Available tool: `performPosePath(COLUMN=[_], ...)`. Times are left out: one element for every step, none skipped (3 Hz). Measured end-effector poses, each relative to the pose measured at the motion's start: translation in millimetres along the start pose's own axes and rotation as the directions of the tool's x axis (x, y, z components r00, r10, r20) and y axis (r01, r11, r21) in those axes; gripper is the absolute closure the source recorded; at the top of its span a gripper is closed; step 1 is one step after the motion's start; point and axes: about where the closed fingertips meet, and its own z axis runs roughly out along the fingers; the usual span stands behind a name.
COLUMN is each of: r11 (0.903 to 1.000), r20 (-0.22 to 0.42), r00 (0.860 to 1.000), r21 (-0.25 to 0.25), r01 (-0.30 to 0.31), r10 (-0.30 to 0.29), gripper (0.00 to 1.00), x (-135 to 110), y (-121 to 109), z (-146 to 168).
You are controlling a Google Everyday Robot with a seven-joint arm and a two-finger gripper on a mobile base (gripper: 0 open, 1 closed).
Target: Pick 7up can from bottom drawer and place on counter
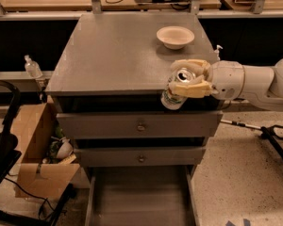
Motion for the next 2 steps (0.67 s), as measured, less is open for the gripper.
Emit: performPosePath(r11=[0.9996, 0.9995], r20=[-0.035, -0.074], r00=[0.999, 0.997], r21=[-0.006, -0.017], r01=[0.026, 0.027], r10=[-0.026, -0.029], gripper=[1.00, 1.00], x=[-28.3, -62.2], y=[-16.8, -51.7], z=[5.1, 12.6])
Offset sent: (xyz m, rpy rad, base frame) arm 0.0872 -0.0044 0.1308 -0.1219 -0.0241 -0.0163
